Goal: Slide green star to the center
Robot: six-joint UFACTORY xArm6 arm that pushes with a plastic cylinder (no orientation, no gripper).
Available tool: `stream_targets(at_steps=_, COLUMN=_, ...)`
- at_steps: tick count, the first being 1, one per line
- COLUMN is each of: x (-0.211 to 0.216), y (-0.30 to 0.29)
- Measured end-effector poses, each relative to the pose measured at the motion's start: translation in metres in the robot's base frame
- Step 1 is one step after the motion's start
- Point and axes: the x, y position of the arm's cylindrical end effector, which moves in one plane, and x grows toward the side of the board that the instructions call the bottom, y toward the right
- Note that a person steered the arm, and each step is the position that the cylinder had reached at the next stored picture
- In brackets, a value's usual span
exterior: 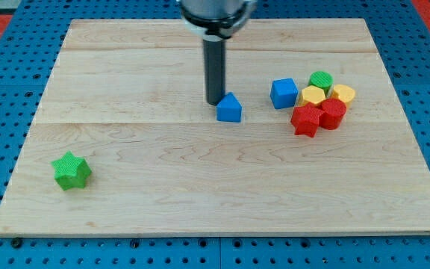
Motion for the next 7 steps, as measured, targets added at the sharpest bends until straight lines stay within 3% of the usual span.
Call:
stream_targets(at_steps=1, x=0.015, y=-0.02)
stream_targets(at_steps=3, x=0.018, y=0.071)
stream_targets(at_steps=4, x=0.029, y=0.024)
stream_targets(at_steps=6, x=0.166, y=-0.06)
stream_targets(at_steps=7, x=0.2, y=-0.182)
